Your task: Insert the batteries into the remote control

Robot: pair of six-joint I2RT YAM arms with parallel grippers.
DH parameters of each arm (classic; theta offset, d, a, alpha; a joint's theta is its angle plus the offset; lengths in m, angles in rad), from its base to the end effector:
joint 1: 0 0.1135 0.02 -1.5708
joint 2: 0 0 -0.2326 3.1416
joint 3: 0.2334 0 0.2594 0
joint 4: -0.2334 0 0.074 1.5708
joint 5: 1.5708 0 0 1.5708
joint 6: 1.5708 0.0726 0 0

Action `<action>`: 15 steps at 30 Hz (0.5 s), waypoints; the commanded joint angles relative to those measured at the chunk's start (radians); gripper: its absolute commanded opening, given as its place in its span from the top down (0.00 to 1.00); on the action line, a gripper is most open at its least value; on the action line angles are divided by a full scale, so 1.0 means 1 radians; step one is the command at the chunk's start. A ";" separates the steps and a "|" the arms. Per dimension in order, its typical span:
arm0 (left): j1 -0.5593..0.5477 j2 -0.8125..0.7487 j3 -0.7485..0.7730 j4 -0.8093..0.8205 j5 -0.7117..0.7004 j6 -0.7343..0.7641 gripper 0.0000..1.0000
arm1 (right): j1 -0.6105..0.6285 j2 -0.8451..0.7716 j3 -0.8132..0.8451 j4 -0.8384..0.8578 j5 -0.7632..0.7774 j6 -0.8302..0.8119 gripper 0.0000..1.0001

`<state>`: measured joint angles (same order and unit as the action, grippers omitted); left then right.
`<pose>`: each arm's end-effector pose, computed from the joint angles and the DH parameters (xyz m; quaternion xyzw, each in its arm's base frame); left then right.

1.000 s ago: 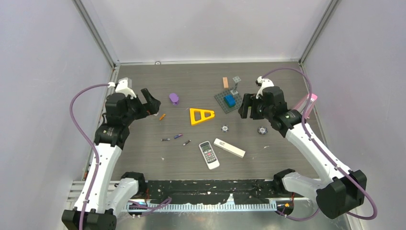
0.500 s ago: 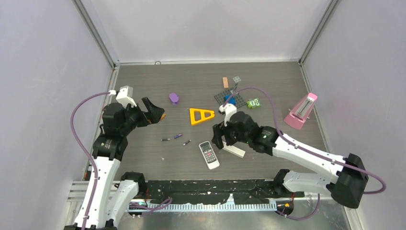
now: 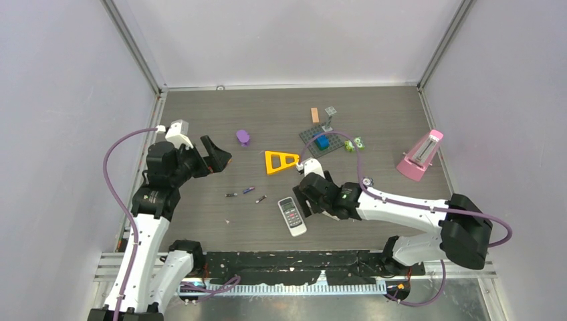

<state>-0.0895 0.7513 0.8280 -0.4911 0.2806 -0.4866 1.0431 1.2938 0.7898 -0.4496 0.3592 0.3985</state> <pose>0.2259 -0.0405 0.2935 -0.0886 0.8280 -0.2660 0.4856 0.1673 0.2364 0.1521 -0.2455 0.9064 0.0694 0.3368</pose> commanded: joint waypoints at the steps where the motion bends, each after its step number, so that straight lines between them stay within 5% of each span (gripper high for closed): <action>1: 0.005 -0.006 -0.001 0.005 0.011 0.018 0.01 | -0.001 0.043 -0.015 -0.008 0.114 -0.039 0.20; 15: 0.004 -0.013 0.016 -0.020 0.008 0.044 0.00 | -0.161 0.174 0.016 0.024 -0.130 -0.154 0.23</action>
<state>-0.0895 0.7506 0.8280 -0.5163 0.2806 -0.4629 0.9157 1.4624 0.7753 -0.4496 0.3000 0.2771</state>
